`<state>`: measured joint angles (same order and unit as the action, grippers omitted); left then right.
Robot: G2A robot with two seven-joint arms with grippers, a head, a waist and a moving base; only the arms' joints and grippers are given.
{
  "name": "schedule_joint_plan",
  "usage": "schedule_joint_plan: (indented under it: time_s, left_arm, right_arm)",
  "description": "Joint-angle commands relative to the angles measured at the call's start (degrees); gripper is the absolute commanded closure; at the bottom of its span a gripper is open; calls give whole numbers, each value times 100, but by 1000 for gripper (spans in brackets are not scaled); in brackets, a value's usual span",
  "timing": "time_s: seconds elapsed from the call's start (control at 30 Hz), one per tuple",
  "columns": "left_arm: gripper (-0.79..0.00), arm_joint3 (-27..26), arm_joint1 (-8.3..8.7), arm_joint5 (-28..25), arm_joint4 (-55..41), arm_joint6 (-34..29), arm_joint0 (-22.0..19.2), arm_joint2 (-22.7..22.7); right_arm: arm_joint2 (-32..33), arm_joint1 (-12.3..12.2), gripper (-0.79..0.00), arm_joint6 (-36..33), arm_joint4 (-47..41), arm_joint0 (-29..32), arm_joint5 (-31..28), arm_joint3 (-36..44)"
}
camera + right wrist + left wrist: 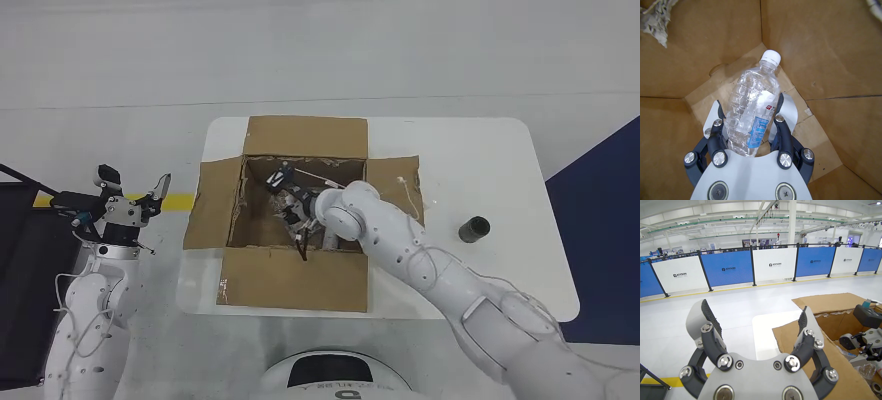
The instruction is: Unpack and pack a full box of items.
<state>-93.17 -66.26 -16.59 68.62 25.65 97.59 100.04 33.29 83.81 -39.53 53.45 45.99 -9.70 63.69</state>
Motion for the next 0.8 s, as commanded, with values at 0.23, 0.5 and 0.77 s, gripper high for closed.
schedule_joint_plan:
  time_s: [0.23,0.5,0.77]
  left_arm:
    - [-785,0,0,0,0,0,0,0]
    - [-785,0,0,0,0,0,0,0]
    - [-785,0,0,0,0,0,0,0]
  right_arm:
    - [-199,273,-425,-12,-161,-233,34,-601]
    - [-256,424,-668,21,-126,-349,73,-773]
    - [-151,397,-640,-150,104,-235,172,-616]
